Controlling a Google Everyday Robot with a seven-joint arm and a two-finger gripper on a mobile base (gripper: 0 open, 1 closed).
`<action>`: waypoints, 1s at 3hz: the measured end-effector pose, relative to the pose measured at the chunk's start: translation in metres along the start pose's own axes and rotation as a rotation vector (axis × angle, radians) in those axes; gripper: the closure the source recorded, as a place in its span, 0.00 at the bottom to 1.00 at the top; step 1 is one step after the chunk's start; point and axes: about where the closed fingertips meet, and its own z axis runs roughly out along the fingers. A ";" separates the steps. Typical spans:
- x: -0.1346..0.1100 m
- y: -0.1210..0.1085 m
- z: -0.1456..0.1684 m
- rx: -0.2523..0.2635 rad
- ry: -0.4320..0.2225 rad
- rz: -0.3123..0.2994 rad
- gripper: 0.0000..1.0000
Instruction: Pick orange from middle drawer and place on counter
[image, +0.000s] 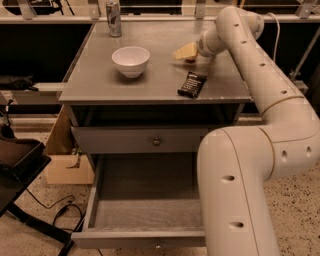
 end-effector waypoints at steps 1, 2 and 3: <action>-0.012 -0.003 -0.011 -0.017 -0.059 0.003 0.00; -0.030 -0.004 -0.043 -0.038 -0.140 -0.021 0.00; -0.051 -0.005 -0.118 0.002 -0.245 -0.086 0.00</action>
Offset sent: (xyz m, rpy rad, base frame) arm -0.0617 -0.0166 0.0934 0.0938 -0.2444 0.0674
